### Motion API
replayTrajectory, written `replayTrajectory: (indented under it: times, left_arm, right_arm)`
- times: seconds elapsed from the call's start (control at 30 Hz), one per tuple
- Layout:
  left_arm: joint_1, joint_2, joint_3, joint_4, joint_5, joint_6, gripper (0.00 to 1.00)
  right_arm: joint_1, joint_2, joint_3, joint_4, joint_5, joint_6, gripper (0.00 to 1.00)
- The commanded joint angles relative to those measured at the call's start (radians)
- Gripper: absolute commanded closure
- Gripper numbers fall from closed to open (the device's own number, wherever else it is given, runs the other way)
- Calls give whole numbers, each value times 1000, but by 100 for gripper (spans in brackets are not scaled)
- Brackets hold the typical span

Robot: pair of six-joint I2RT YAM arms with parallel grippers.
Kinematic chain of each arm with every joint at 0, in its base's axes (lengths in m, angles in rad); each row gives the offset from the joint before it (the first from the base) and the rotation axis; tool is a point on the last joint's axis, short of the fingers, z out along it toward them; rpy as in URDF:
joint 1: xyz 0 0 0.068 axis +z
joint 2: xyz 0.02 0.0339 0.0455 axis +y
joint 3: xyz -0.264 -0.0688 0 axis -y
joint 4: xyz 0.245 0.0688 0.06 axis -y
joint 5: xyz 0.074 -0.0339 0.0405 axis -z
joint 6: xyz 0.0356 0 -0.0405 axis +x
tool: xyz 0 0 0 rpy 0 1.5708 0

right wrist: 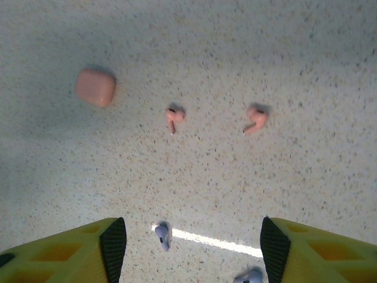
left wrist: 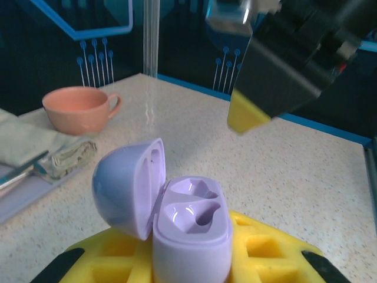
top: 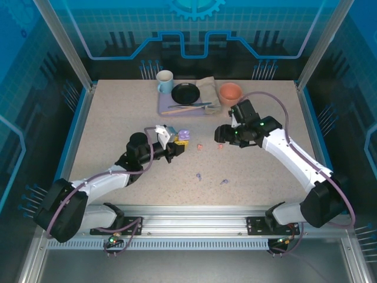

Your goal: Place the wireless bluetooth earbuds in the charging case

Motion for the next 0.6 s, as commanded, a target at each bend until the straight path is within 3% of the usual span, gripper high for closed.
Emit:
replayTrajectory:
  times: [0.0,0.57]
  left_arm:
    - [-25,-34,-36,132,-117,58,97]
    - [-33,-153,-69,97,-199,80,100]
  right_arm:
    - [57,28,-11,-30,49,96,35]
    - [291,296,20,-97,172,286,36]
